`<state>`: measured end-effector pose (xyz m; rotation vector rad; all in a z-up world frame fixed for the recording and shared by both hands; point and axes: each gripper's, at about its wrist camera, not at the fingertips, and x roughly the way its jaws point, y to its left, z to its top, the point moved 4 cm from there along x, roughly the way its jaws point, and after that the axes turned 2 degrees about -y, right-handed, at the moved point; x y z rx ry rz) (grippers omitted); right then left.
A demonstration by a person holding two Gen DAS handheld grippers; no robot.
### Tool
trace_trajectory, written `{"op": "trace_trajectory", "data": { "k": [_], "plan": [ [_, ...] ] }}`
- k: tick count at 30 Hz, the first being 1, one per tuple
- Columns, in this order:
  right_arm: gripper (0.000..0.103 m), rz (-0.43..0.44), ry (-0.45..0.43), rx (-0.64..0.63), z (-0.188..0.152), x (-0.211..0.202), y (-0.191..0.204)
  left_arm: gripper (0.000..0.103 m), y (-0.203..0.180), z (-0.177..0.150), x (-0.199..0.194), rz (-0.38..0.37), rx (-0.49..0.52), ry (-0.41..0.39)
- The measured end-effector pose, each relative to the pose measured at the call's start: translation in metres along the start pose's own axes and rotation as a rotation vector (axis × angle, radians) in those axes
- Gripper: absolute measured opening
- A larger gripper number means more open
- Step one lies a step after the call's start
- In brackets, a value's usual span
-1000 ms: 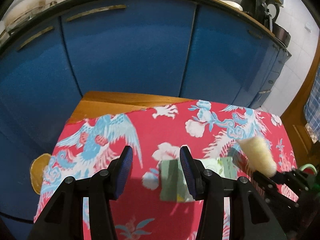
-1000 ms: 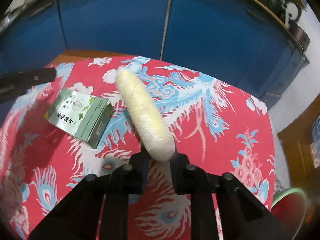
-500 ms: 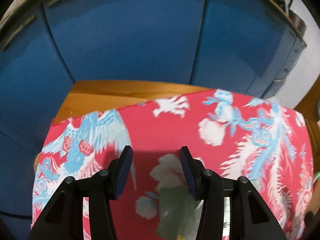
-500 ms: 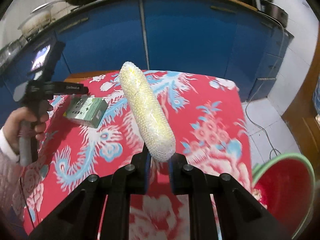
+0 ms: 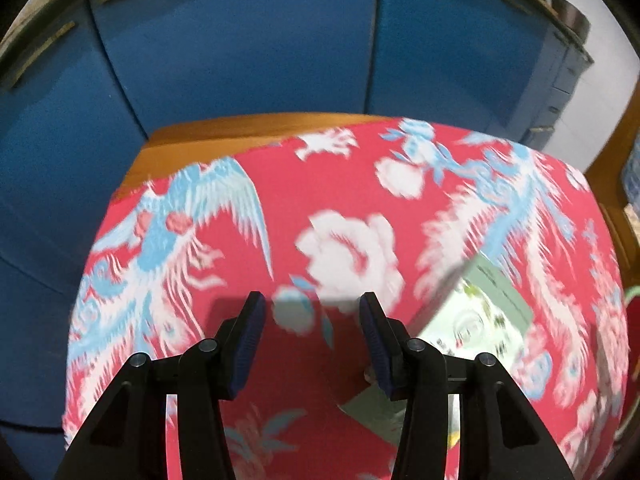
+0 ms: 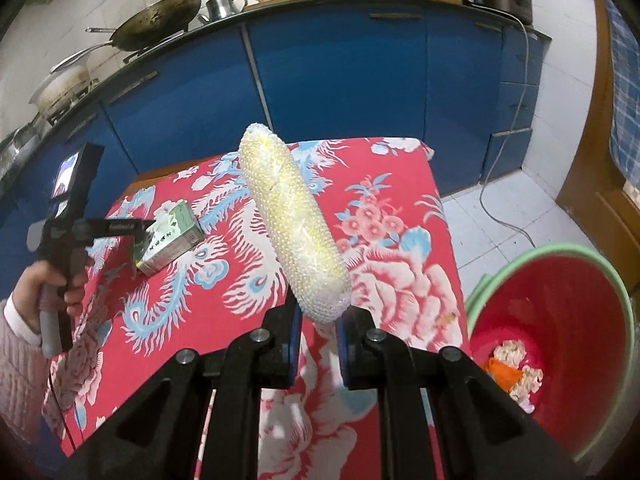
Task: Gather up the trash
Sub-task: 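Grasp the green-and-white medicine box with the left tool while the right tool holds the roll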
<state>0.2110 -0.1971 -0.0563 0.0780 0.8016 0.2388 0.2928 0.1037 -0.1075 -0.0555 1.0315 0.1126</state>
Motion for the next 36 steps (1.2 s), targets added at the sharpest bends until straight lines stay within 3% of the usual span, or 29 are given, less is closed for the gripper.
{"op": "trace_trajectory", "data": {
  "k": [7, 11, 20, 29, 36],
  "plan": [
    [0.017, -0.002, -0.004, 0.034, -0.009, -0.011, -0.008, 0.052, -0.022, -0.009, -0.020, -0.072, 0.024, -0.042],
    [0.017, -0.006, -0.006, 0.060, -0.014, -0.017, -0.014, 0.063, -0.035, -0.011, -0.034, -0.107, 0.045, -0.090],
    [0.017, -0.020, -0.006, 0.109, -0.025, -0.028, -0.030, 0.067, -0.062, -0.024, -0.025, -0.179, 0.102, -0.043],
    [0.017, -0.029, -0.005, 0.141, -0.034, -0.036, -0.042, 0.071, -0.075, -0.025, -0.050, -0.179, 0.094, -0.111],
    [0.017, -0.036, -0.005, 0.156, -0.039, -0.045, -0.052, 0.072, -0.107, -0.034, -0.049, -0.218, 0.133, -0.080]
  ]
}}
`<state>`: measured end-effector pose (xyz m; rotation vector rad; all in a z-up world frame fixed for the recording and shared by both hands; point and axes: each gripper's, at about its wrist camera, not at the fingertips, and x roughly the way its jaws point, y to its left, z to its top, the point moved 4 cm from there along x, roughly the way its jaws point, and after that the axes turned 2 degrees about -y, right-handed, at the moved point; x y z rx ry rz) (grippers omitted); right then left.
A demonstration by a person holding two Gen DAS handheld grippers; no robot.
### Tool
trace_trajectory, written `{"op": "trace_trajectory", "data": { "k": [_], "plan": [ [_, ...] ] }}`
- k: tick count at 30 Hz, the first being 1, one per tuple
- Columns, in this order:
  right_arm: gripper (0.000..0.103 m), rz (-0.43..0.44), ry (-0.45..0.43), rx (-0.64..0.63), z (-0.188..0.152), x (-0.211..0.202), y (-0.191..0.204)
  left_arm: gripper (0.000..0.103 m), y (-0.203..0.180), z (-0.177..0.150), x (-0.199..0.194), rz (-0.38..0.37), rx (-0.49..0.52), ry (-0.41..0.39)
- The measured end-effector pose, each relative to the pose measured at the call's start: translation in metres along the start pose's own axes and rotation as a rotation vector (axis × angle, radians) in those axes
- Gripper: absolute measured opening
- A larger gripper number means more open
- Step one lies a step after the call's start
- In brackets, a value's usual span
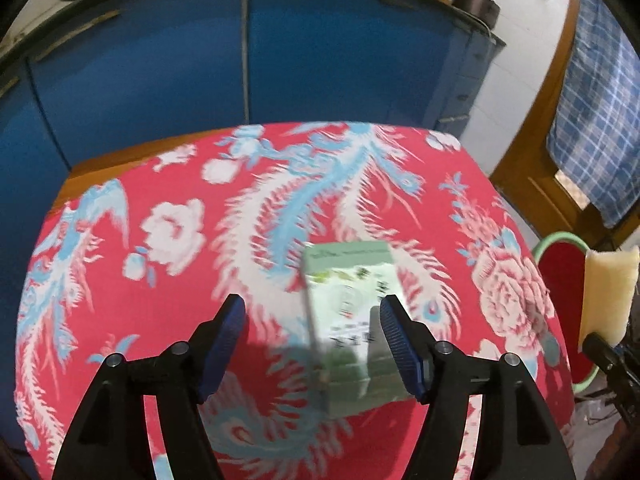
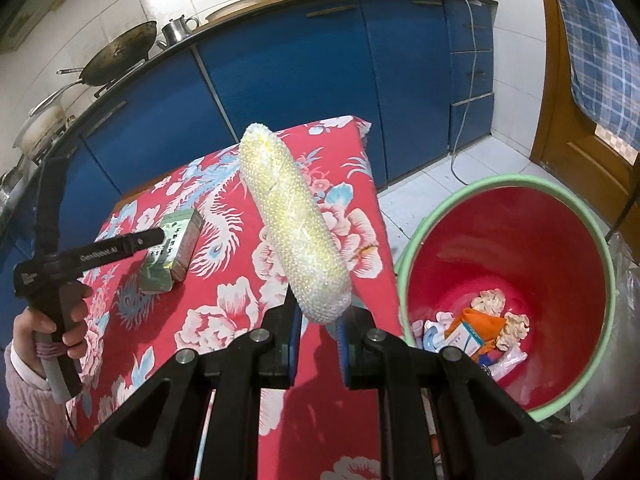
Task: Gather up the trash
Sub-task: 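Grasp the green-and-white medicine box with the left tool while the right tool holds the roll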
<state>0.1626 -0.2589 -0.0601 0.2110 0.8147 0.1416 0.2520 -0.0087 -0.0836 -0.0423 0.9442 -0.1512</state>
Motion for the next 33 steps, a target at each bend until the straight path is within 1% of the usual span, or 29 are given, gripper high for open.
{"op": "trace_trajectory", "data": {
  "k": [3, 8, 13, 16, 18, 19, 20, 21, 22, 27, 33],
  "plan": [
    [0.017, -0.010, -0.004, 0.003, -0.001, -0.005, -0.005, 0.072, -0.010, -0.003, 0.007, 0.009, 0.004, 0.019],
    [0.018, -0.023, -0.006, 0.022, -0.004, -0.010, -0.014, 0.072, -0.022, 0.001, 0.011, 0.029, 0.012, 0.011],
    [0.018, -0.025, -0.014, 0.043, -0.007, -0.015, -0.023, 0.072, -0.032, -0.005, 0.021, 0.031, 0.024, 0.045],
    [0.018, -0.028, -0.018, 0.057, -0.008, -0.019, -0.028, 0.072, -0.035, -0.007, 0.026, 0.056, 0.033, 0.041],
    [0.018, -0.031, -0.023, 0.067, -0.009, -0.022, -0.032, 0.072, -0.037, -0.006, 0.026, 0.057, 0.038, 0.025],
    [0.018, -0.033, -0.025, 0.074, -0.010, -0.023, -0.034, 0.071, -0.038, -0.006, 0.027, 0.061, 0.043, 0.020],
    [0.018, -0.035, -0.028, 0.080, -0.010, -0.025, -0.037, 0.063, -0.039, -0.006, 0.027, 0.073, 0.052, 0.013],
    [0.018, -0.037, -0.031, 0.084, -0.010, -0.027, -0.039, 0.059, -0.040, -0.007, 0.026, 0.086, 0.062, 0.006],
    [0.018, -0.040, -0.034, 0.088, -0.011, -0.028, -0.042, 0.059, -0.041, -0.008, 0.026, 0.089, 0.068, 0.003],
    [0.019, -0.043, -0.042, 0.122, -0.014, -0.032, -0.056, 0.059, -0.046, -0.010, 0.019, 0.047, 0.059, 0.001],
    [0.019, -0.063, -0.062, 0.162, -0.016, -0.038, -0.072, 0.059, -0.072, -0.009, -0.001, -0.029, 0.083, -0.029]
  ]
}}
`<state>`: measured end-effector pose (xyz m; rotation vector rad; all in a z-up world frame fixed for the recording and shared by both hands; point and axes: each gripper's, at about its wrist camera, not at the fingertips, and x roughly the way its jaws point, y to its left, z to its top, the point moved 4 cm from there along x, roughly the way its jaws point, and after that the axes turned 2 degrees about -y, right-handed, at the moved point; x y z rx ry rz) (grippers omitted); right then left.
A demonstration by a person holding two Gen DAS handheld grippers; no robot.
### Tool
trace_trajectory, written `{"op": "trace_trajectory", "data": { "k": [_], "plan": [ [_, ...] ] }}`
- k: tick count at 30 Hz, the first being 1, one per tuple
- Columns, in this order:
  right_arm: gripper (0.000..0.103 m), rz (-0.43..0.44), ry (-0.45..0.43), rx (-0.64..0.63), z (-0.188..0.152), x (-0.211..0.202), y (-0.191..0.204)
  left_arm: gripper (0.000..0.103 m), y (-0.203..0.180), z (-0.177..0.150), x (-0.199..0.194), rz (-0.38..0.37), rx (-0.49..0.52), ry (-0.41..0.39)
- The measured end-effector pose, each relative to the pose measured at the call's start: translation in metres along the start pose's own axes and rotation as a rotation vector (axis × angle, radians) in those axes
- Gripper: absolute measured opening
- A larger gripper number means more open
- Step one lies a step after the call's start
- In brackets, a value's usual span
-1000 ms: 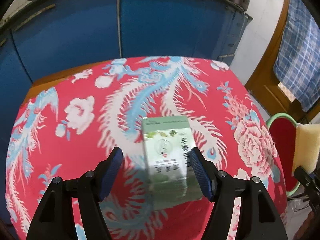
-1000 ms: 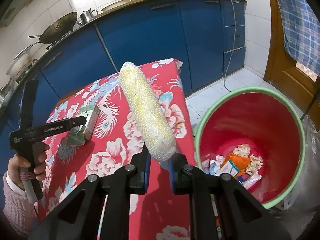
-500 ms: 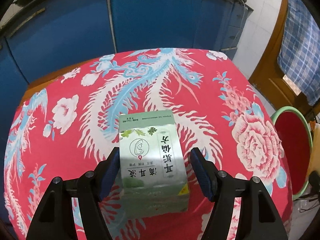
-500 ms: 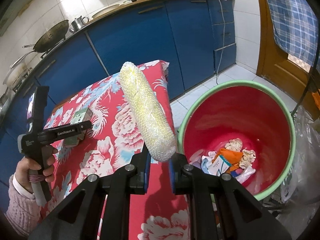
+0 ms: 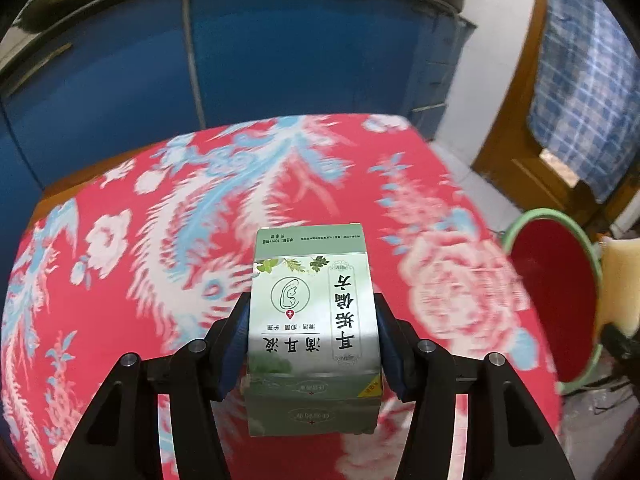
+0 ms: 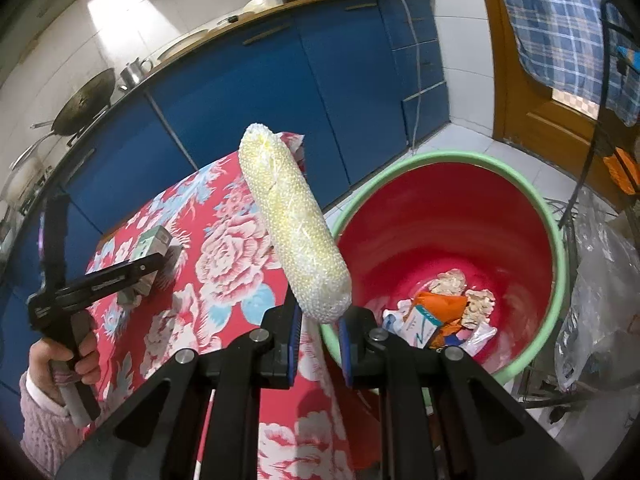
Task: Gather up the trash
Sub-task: 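Grasp the green-and-white medicine box with the left tool while the right tool holds the roll, then carry the box and roll over the bucket and open both tools to drop them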
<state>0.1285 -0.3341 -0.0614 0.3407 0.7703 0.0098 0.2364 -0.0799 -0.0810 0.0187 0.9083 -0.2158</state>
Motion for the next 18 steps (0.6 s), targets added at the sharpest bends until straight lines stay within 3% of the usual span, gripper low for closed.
{"op": "trace_trajectory", "data": {
  "k": [11, 18],
  "plan": [
    [0.023, -0.090, -0.001, 0.111, 0.004, 0.001, -0.054, 0.059, -0.096, 0.003, -0.014, -0.176, 0.124, -0.006],
    [0.028, -0.144, -0.009, 0.181, 0.005, -0.001, -0.090, 0.059, -0.150, 0.001, -0.015, -0.244, 0.197, -0.005]
  ]
}}
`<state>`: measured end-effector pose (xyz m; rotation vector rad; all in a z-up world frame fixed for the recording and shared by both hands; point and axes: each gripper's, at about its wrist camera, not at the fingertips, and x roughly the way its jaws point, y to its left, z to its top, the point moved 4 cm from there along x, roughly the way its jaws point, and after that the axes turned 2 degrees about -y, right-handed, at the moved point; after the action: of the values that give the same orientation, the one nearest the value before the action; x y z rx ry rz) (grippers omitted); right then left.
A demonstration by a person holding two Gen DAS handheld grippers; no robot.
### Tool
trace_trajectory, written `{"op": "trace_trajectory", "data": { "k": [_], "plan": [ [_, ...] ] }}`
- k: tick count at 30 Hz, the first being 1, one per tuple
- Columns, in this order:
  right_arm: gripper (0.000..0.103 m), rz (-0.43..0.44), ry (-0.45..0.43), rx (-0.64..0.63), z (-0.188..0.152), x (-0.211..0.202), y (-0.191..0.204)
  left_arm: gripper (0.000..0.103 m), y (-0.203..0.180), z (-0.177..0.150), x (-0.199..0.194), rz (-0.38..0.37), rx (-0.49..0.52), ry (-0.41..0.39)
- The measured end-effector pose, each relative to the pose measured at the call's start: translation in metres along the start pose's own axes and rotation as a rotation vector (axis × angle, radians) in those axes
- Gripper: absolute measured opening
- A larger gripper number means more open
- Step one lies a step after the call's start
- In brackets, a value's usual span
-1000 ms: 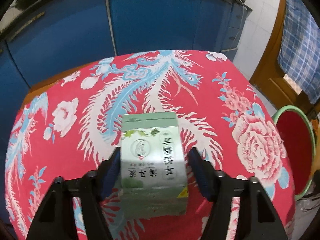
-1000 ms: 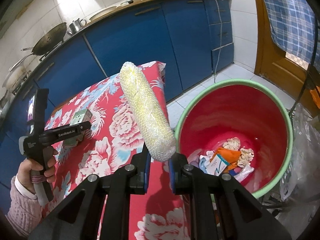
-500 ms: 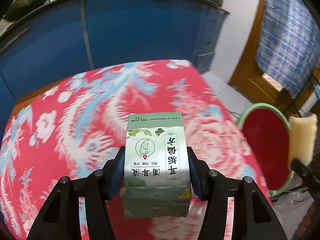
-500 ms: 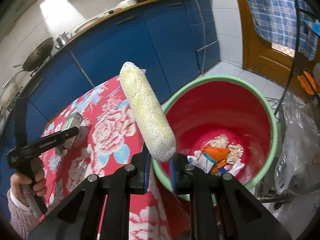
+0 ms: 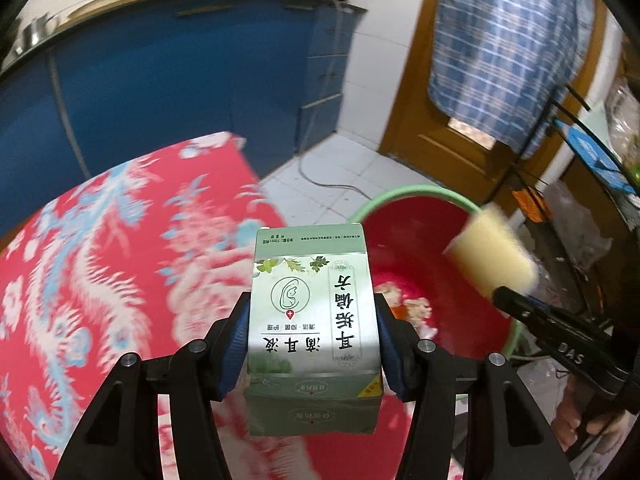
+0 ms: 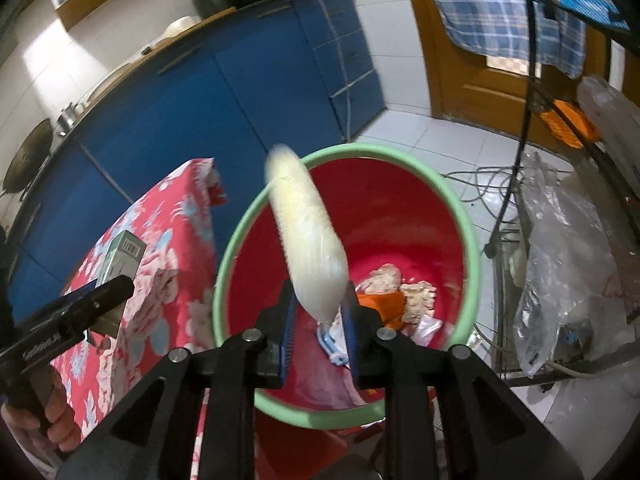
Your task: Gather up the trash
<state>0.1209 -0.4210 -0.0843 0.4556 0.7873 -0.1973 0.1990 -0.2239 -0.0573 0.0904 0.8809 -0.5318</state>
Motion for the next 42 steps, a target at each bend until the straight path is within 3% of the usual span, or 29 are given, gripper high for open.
{"op": "trace_trajectory", "data": {
  "k": [12, 14, 25, 31, 38, 42],
  "plan": [
    [0.040, -0.046, -0.008, 0.049, -0.005, -0.012, -0.036, 0.060, -0.066, -0.001, 0.033, -0.093, 0.107, 0.038],
    [0.042, -0.052, -0.013, 0.051, -0.006, -0.017, -0.039, 0.065, -0.070, -0.002, 0.034, -0.091, 0.120, 0.036],
    [0.062, -0.052, -0.054, -0.005, -0.016, -0.049, -0.016, 0.067, -0.057, -0.007, 0.013, -0.080, 0.067, 0.011],
    [0.066, -0.037, -0.072, -0.033, -0.025, -0.066, 0.003, 0.068, -0.041, -0.018, -0.016, -0.095, 0.014, -0.009],
    [0.069, -0.044, -0.123, -0.127, -0.040, -0.094, 0.035, 0.073, -0.018, -0.036, -0.058, 0.003, -0.033, -0.064],
    [0.081, -0.024, -0.165, -0.174, -0.049, -0.113, 0.054, 0.076, -0.003, -0.047, -0.083, 0.081, -0.069, -0.096]
  ]
}}
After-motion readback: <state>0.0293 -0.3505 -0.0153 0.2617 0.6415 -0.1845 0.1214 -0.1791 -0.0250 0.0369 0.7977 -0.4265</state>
